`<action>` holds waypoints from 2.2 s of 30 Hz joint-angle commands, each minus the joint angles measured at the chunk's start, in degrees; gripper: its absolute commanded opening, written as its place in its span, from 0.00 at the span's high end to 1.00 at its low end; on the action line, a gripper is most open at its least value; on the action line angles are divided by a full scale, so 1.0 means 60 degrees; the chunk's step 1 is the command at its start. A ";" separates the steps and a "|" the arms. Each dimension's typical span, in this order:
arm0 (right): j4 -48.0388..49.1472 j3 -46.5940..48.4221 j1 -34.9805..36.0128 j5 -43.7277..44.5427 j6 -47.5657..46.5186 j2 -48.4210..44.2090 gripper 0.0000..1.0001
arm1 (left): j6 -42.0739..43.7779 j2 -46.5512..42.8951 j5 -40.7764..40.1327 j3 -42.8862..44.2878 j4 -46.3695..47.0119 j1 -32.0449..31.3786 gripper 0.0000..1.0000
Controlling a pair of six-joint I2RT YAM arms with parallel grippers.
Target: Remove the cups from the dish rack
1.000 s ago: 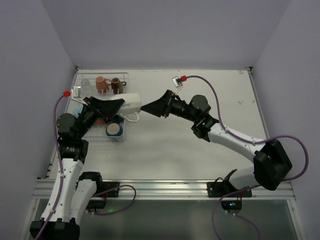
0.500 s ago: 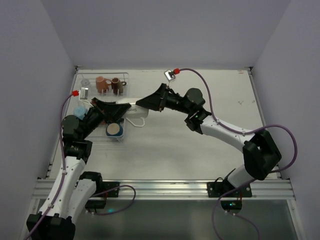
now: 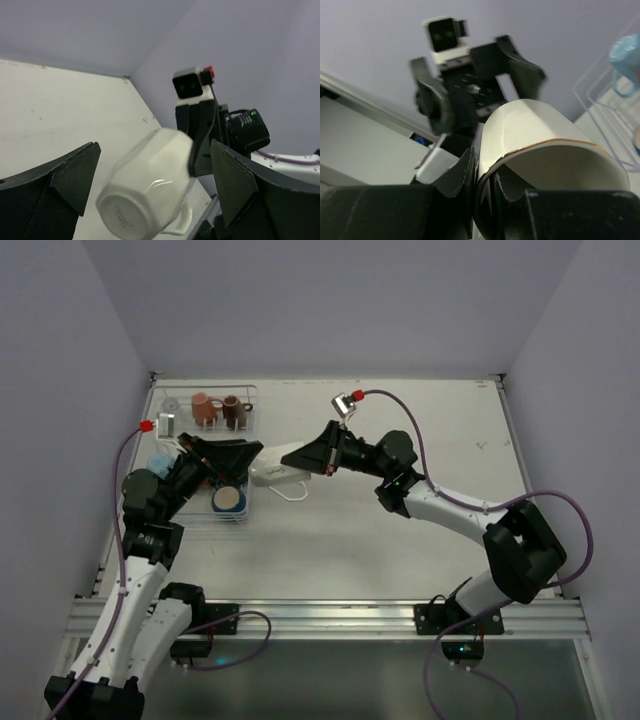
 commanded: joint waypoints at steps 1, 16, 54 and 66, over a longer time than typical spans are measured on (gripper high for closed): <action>-0.0947 -0.0253 -0.0513 0.0195 -0.1125 -0.0893 1.00 | 0.2317 -0.0516 -0.1641 0.1688 -0.2315 0.0027 0.00; -1.5085 0.6056 -0.3397 0.8440 -1.1188 0.1255 1.00 | 0.6189 -0.1218 -0.3111 0.0740 -0.7039 0.0027 0.00; -1.6200 0.6646 -0.5569 0.7387 -1.1485 0.3661 0.96 | 0.6043 -0.0342 -0.3975 0.0651 -0.6994 -0.0822 0.00; -1.5673 0.6177 -0.5642 0.7343 -1.1221 0.2741 0.30 | 0.5179 0.0992 -0.6098 0.1998 -0.7185 -0.0822 0.00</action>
